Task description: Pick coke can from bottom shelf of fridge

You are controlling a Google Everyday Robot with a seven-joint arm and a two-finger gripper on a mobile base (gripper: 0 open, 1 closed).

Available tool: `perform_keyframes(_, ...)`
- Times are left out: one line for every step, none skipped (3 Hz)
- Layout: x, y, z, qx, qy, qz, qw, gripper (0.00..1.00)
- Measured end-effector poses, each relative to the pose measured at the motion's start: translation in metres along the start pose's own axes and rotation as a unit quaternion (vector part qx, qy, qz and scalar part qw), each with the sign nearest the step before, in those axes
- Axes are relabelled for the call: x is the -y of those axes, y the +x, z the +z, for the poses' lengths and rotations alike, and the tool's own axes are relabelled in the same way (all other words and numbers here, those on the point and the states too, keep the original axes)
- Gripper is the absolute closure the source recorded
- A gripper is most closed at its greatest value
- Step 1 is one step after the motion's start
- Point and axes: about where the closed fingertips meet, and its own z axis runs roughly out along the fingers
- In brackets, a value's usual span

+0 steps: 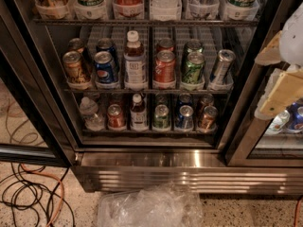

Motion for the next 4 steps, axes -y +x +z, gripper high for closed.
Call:
perform_keyframes(0.000,0.000,0.000,0.000,0.000,0.000,1.0000,0.00)
perform_keyframes(0.001,-0.001,-0.002,-0.001,0.004,-0.001,1.0000,0.00)
perform_keyframes(-0.016,-0.005,0.016,0.038,-0.004,0.027,0.9989,0.00)
perform_keyframes(-0.052,-0.022,0.082,0.116,-0.055,0.090,0.9876,0.00)
